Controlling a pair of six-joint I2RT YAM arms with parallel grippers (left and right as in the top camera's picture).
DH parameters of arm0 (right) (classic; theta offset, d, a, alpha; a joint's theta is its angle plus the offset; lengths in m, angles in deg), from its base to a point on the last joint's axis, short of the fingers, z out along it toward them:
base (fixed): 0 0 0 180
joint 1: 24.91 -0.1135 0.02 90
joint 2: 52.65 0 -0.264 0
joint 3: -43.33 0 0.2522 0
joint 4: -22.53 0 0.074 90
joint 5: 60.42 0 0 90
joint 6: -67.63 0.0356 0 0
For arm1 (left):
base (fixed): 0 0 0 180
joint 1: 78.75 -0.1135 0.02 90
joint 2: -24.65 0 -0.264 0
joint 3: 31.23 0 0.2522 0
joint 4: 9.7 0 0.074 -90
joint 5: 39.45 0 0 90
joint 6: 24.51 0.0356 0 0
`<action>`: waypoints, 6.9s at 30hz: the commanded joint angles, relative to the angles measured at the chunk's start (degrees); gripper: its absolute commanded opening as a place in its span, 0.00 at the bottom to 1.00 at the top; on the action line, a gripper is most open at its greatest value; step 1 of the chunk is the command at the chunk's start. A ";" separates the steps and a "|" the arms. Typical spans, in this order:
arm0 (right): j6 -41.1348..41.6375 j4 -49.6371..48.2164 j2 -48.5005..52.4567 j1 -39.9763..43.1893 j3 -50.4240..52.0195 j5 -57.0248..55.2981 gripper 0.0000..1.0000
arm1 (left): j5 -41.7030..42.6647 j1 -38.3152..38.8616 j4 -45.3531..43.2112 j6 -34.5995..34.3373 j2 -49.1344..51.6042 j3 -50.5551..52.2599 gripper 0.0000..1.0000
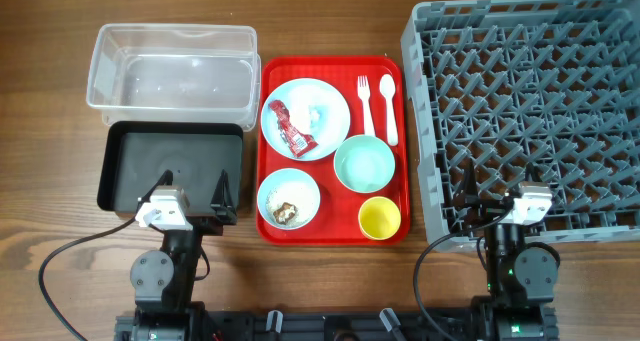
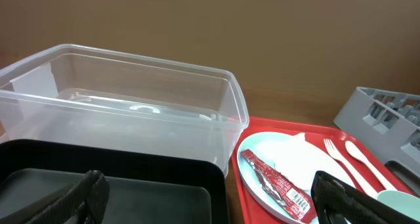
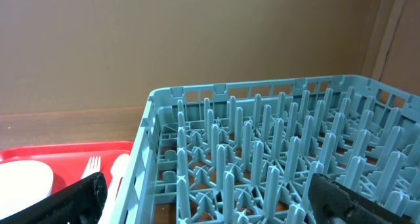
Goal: Sort waste into correct bins and load items into the dishwasher rack
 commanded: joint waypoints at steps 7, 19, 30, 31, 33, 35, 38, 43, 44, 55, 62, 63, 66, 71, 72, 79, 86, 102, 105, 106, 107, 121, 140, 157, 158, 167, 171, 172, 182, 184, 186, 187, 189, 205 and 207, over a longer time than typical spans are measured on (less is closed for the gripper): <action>-0.31 -0.11 0.13 0.28 0.07 -0.76 1.00 | 0.31 -0.37 0.52 0.74 0.35 0.04 1.00; -0.31 -0.11 0.13 0.28 0.07 -0.76 1.00 | 0.31 -0.37 0.52 0.74 0.35 0.04 1.00; -0.33 -0.11 0.13 0.28 0.07 -0.76 1.00 | 0.31 -0.37 0.52 0.72 0.35 0.04 1.00; -0.33 -0.11 0.13 0.28 0.07 -0.76 1.00 | 0.31 -0.37 0.52 0.72 0.35 0.04 1.00; -0.33 -0.11 0.13 0.28 0.07 -0.76 1.00 | 0.31 -0.37 0.52 0.72 0.35 0.04 1.00; -0.28 -0.11 0.13 0.28 0.07 -0.76 1.00 | 0.31 -0.37 0.52 0.72 0.35 0.04 1.00; -0.33 -0.11 0.13 0.28 0.07 -0.76 1.00 | 0.31 -0.37 0.52 0.72 0.35 0.04 1.00; -0.33 -0.11 0.13 0.28 0.07 -0.76 1.00 | 0.33 -0.37 0.48 0.72 0.35 0.04 1.00; -0.31 -0.11 0.13 0.28 0.07 -0.76 1.00 | 0.33 -0.37 0.50 0.72 0.35 0.04 1.00; -0.33 -0.09 0.13 0.28 0.07 -0.76 1.00 | 0.33 -0.37 0.50 0.72 0.35 0.04 1.00; -0.31 -0.11 0.13 0.28 0.07 -0.76 1.00 | 0.31 -0.37 0.50 0.72 0.35 0.04 1.00; -0.33 -0.11 0.13 0.28 0.07 -0.76 1.00 | 0.31 -0.37 0.50 0.72 0.35 0.04 1.00; -0.33 -0.11 0.13 0.28 0.07 -0.76 1.00 | 0.33 -0.37 0.50 0.72 0.35 0.04 1.00; -0.33 -0.11 0.13 0.28 0.07 -0.76 1.00 | 0.33 -0.37 0.50 0.72 0.35 0.04 1.00; -0.33 -0.11 0.13 0.28 0.07 -0.76 1.00 | 0.33 -0.37 0.50 0.72 0.35 0.04 1.00; -0.31 -0.11 0.13 0.28 0.07 -0.76 1.00 | 6.10 -0.37 -0.46 0.70 0.35 0.04 1.00; -0.04 0.26 0.13 0.28 0.07 9.94 1.00 | 14.51 -0.37 -1.92 0.70 0.35 0.04 1.00; 10.67 22.25 18.18 0.28 -36.11 28.46 1.00 | 27.52 -0.37 2.45 -14.34 13.38 -23.54 1.00; 10.23 34.84 29.18 0.28 -47.67 29.38 1.00 | 27.61 -0.37 14.93 -13.88 25.42 -35.82 1.00; 10.10 38.23 33.14 0.28 -51.87 31.95 1.00 | 28.20 -0.31 21.07 -12.33 31.41 -41.83 1.00; 9.53 40.02 36.09 0.28 -54.84 33.35 1.00 | 28.83 -0.20 24.65 -11.08 34.88 -45.46 1.00; 12.57 49.86 55.45 0.28 -60.83 32.54 1.00 | 27.96 14.25 49.24 -7.17 69.22 -68.85 0.86; 16.63 47.89 56.17 0.28 -60.83 31.80 1.00 | 2.56 50.66 43.23 -15.43 98.31 -68.85 0.49; 14.34 42.42 56.41 -0.90 -60.81 50.25 0.91 | 49.05 16.90 43.54 -12.17 74.53 -69.07 0.04; 14.32 39.89 56.54 -1.97 -60.81 55.39 0.89 | 55.65 13.03 42.16 -12.20 73.85 -69.07 0.04; 14.99 13.46 59.41 -23.26 -60.81 65.92 0.90 | 83.93 4.48 37.48 -12.22 73.70 -69.07 0.04; 16.37 11.39 61.44 -23.26 -60.81 64.92 0.90 | 83.93 5.86 37.46 -12.24 73.70 -69.07 0.04; 16.37 11.04 62.03 -23.26 -60.81 64.46 0.90 | 83.93 6.19 37.46 -12.24 73.70 -69.07 0.04; 19.71 8.72 63.01 -18.12 -60.81 63.60 0.90 | 84.11 6.29 36.94 -12.35 73.68 -69.07 0.04; 20.55 8.13 62.25 -15.52 -60.81 66.14 0.90 | 84.11 5.60 36.76 -12.35 73.70 -69.07 0.04; 20.61 7.48 62.01 -14.58 -60.81 69.55 0.90 | 84.11 5.31 35.82 -12.39 73.70 -69.07 0.04; 20.61 7.58 62.03 -14.62 -60.81 70.66 0.91 | 84.11 5.33 35.21 -12.41 73.70 -69.07 0.04; 20.61 7.96 62.38 -14.67 -60.81 73.81 0.90 | 84.11 5.51 34.62 -12.39 73.70 -69.07 0.04; 19.37 4.42 63.04 -22.71 -60.81 70.71 0.82 | 81.72 8.46 33.77 -12.20 73.70 -69.07 0.04; 19.32 4.55 63.08 -22.69 -60.81 70.53 0.82 | 81.20 8.92 33.75 -12.17 73.70 -69.07 0.04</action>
